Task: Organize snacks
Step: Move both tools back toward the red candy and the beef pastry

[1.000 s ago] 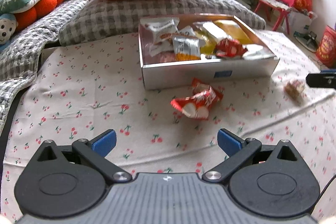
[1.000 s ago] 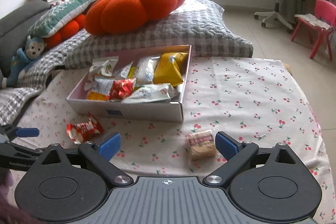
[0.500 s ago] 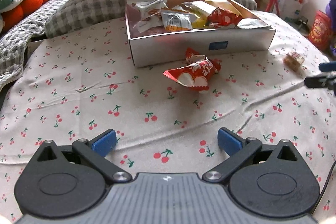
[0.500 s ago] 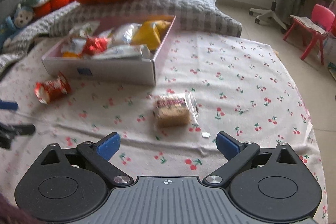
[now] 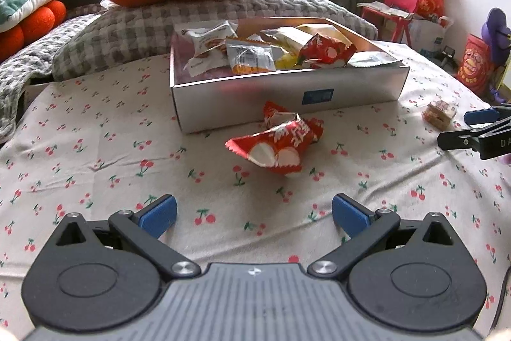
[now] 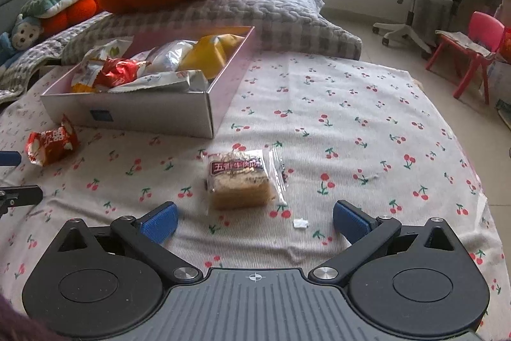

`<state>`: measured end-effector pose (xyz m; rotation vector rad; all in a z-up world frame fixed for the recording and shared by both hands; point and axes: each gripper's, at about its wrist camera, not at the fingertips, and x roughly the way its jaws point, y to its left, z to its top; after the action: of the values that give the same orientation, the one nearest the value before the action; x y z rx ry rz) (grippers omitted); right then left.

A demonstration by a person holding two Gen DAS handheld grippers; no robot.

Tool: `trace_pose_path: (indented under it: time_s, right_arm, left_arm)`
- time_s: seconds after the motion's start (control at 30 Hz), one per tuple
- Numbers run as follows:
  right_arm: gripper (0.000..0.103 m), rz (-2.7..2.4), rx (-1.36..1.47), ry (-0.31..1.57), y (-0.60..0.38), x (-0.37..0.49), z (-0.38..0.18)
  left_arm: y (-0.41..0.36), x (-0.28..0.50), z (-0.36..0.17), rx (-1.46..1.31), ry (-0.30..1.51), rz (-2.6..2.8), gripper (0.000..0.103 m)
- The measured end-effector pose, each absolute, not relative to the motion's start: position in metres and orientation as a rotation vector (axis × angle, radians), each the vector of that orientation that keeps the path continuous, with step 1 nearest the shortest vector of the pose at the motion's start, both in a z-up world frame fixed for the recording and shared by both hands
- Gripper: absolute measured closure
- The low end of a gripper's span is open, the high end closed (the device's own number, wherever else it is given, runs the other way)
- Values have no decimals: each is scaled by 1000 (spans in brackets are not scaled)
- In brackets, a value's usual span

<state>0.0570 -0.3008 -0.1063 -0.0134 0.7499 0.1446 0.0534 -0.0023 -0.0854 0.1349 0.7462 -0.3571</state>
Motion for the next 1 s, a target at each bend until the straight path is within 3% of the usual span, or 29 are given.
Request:
trace_pose_path:
  time_s: [0.57, 1.0]
  right_arm:
    - [0, 125, -6, 758, -295, 73, -106]
    - [3, 136, -19, 772, -295, 77, -103]
  left_arm:
    - [-18, 71, -87, 133, 708, -330, 1]
    - [-23, 72, -81, 150, 684, -371, 38]
